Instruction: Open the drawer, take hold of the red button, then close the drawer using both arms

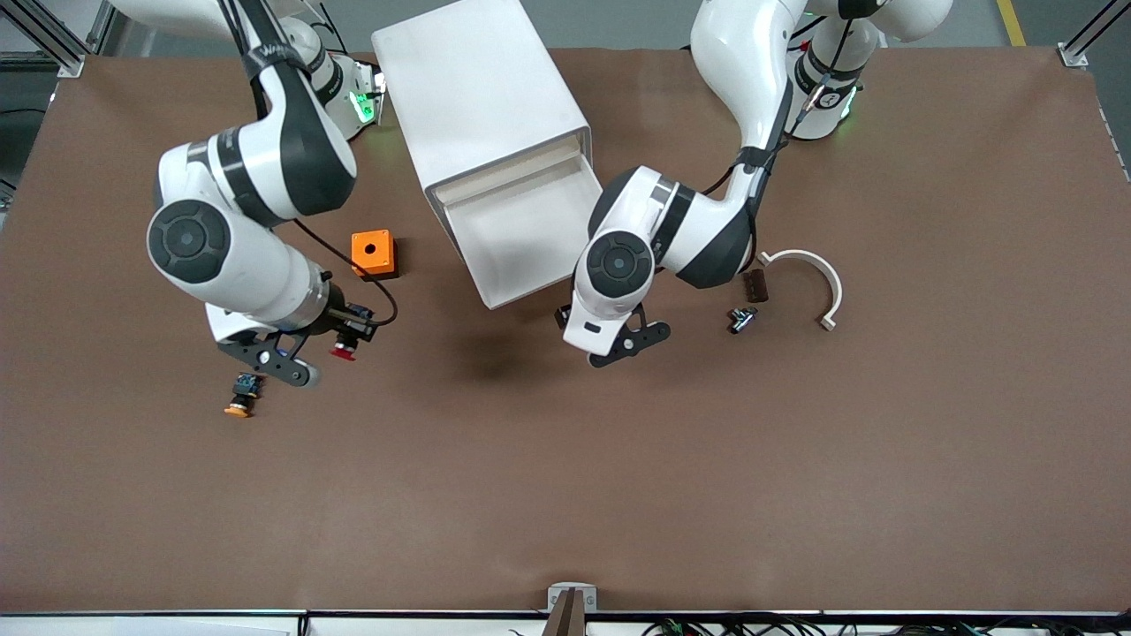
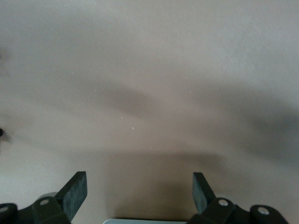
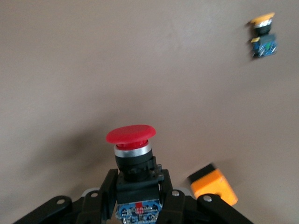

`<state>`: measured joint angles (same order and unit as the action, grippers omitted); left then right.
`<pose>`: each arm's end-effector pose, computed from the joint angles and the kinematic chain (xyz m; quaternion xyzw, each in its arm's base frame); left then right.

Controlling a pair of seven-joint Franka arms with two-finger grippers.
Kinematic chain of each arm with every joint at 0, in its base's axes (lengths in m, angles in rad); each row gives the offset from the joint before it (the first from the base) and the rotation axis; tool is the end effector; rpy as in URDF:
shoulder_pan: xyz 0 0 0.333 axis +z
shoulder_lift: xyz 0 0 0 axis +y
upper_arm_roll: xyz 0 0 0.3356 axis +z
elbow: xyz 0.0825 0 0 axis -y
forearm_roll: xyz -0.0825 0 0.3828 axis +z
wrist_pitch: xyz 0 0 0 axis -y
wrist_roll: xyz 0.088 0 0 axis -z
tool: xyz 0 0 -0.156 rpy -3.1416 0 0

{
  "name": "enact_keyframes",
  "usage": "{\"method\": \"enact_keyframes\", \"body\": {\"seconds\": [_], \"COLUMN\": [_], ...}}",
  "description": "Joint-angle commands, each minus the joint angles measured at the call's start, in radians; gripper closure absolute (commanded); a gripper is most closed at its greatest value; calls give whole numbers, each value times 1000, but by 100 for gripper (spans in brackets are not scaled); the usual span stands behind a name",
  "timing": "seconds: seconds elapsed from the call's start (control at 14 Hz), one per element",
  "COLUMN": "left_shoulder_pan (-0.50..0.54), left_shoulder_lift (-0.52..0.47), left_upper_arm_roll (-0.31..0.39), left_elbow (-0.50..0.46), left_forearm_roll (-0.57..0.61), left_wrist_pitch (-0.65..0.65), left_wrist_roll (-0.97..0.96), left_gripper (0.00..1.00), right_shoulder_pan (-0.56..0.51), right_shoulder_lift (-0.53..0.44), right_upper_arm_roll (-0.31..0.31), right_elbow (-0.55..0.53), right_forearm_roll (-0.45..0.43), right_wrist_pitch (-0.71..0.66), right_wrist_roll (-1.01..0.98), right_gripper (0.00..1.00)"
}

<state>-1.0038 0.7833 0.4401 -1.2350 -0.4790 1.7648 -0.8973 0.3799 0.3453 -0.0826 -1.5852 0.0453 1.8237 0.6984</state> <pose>0.5367 -0.4993 0.2813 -0.9750 -0.1893 0.1162 0.0073 0.6177 0.2006 0.3995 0.9775 -0.2040 -0.0499 0.0186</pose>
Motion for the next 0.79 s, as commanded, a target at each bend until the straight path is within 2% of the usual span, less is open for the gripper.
{"method": "enact_keyframes", "body": {"seconds": [0.0, 0.14, 0.5, 0.71], "left_shoulder_pan": [-24, -30, -29, -29], "left_shoulder_lift": [-4, -4, 7, 5], "left_upper_arm_roll": [8, -12, -85, -121], "left_elbow": [-11, -11, -8, -8], "left_forearm_roll": [8, 7, 5, 5], "left_wrist_pitch": [-1, -1, 1, 1], "left_wrist_roll": [14, 14, 15, 15], "left_gripper": [1, 1, 1, 1], "right_shoulder_pan": [-19, -42, -105, -133], "right_shoulder_lift": [-13, 10, 33, 67], "right_upper_arm_roll": [17, 17, 15, 15], "right_elbow": [-51, -65, -186, -187], "right_forearm_roll": [-58, -62, -67, -68], "right_wrist_pitch": [58, 106, 310, 347], "right_wrist_roll": [-40, -53, -187, -223], "right_gripper": [100, 100, 100, 100]}}
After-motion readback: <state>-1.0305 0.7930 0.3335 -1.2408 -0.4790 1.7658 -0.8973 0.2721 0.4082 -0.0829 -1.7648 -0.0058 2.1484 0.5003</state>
